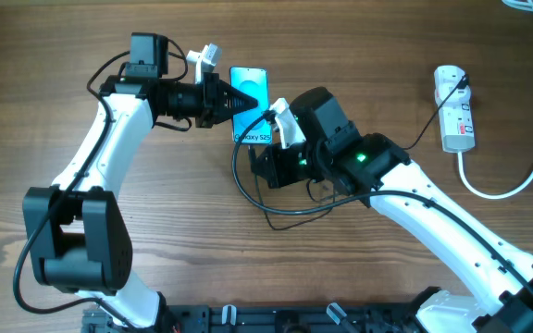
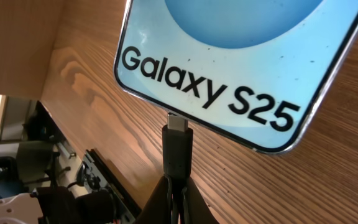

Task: Plug charger to phone and switch on socket
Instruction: 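Insert the cable plug upward into the phone's bottom port with the right gripper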

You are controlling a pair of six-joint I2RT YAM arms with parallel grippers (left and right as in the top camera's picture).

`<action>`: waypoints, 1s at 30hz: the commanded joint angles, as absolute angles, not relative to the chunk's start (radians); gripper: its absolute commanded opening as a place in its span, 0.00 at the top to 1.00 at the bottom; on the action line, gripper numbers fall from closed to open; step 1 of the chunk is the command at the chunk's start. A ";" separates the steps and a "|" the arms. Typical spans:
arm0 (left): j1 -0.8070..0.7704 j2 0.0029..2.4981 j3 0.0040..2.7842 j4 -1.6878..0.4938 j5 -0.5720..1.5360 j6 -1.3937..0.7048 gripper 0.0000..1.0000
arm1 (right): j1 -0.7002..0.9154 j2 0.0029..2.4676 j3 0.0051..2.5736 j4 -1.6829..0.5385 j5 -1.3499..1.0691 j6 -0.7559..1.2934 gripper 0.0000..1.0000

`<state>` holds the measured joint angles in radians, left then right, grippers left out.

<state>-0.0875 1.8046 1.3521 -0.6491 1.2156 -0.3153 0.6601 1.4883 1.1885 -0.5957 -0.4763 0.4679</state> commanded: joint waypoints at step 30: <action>-0.088 1.799 1.356 -0.794 1.420 -0.216 0.96 | 0.657 1.496 1.210 -0.369 -0.235 0.524 0.96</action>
<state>-0.0486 1.8046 1.3769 -0.7368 1.2041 -0.2394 0.6918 1.4887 1.1805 -0.4828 -0.4099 0.5526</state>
